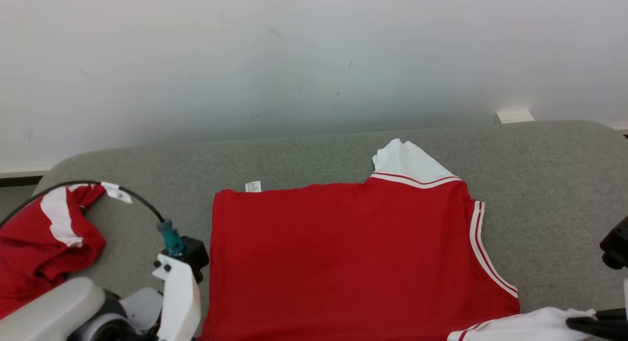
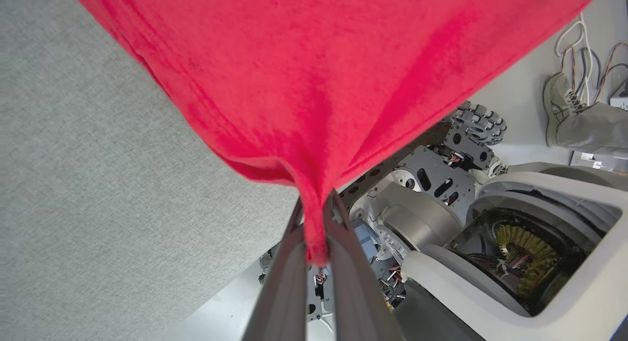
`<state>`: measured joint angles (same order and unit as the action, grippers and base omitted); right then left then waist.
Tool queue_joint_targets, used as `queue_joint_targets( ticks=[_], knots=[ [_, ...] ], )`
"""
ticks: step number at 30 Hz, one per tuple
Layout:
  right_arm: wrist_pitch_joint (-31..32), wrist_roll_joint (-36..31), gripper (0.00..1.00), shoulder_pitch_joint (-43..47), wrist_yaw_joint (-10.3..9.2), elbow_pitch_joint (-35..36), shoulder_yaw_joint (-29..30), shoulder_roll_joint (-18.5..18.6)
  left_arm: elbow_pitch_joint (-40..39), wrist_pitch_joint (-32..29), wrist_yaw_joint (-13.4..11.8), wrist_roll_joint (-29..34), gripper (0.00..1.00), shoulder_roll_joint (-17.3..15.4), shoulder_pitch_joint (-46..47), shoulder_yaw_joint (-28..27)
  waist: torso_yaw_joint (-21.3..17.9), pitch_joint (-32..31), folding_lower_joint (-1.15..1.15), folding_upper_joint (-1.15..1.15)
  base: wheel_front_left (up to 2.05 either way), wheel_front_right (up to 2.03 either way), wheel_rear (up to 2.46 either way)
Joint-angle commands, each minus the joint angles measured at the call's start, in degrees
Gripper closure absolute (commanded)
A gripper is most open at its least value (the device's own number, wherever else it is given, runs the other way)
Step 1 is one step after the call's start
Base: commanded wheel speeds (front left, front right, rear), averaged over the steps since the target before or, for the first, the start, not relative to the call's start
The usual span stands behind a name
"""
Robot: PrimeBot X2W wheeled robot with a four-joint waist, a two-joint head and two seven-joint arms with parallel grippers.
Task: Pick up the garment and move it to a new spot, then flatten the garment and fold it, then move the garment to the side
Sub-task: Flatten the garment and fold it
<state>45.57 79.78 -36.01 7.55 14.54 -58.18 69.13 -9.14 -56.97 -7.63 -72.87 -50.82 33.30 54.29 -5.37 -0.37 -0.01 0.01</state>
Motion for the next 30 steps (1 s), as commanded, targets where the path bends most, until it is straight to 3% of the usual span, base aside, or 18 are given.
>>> queue_joint_targets(
  ticks=[1,15,16,19,21,22,23,24,30],
  knots=[
    [0.93,0.42,1.0,-0.85,-0.12,-1.02,0.72,-0.84,0.77,-0.72,-0.18,-0.45,1.0,0.42,1.26,-0.38,0.12,1.08,0.01,-0.01,0.0,0.0,0.0],
    [12.9,-5.62,1.0,-12.35,-0.12,-24.06,7.23,-20.34,18.27,-4.67,1.54,-0.25,1.0,11.28,14.25,-1.61,0.32,10.17,0.01,-0.01,0.0,0.0,0.0],
    [13.15,-6.31,0.96,-12.86,-0.11,-25.72,7.53,-21.79,19.56,-4.44,1.74,-0.11,1.0,11.93,14.84,-1.73,0.3,10.51,0.01,-0.01,0.0,0.0,0.0],
    [13.29,-8.27,0.69,-14.2,-0.12,-30.47,8.47,-25.89,23.37,-3.96,2.27,0.4,1.0,13.74,16.21,-1.62,0.35,11.25,0.01,-0.01,0.0,0.0,0.0],
    [13.39,-9.87,0.62,-14.77,-0.12,-33.27,8.85,-28.06,25.79,-3.33,2.65,0.63,1.0,14.75,16.98,-1.73,0.36,11.51,0.01,-0.01,0.0,0.0,0.0],
    [13.3,-10.64,0.57,-15.08,-0.11,-34.55,8.98,-29.11,26.94,-2.87,3.01,0.78,0.58,15.23,17.26,-1.87,0.34,11.61,0.01,-0.01,0.0,0.0,0.0],
    [12.95,-11.37,0.5,-15.36,-0.12,-35.79,9.19,-30.04,28.03,-2.65,3.23,0.76,0.0,15.73,17.37,-1.92,0.34,11.66,0.01,-0.01,0.0,0.0,0.0],
    [12.14,-11.96,0.0,-15.67,-0.12,-36.76,9.62,-30.96,29.03,-2.38,3.47,0.64,0.0,16.16,17.45,-2.0,0.35,11.64,0.01,-0.01,0.0,0.0,0.0],
    [3.21,-15.65,0.0,-14.41,-0.11,-40.65,11.86,-35.4,32.96,1.3,5.57,2.29,0.0,17.51,17.43,-1.99,0.44,9.44,0.01,-0.01,0.0,0.0,0.0]
  ],
)
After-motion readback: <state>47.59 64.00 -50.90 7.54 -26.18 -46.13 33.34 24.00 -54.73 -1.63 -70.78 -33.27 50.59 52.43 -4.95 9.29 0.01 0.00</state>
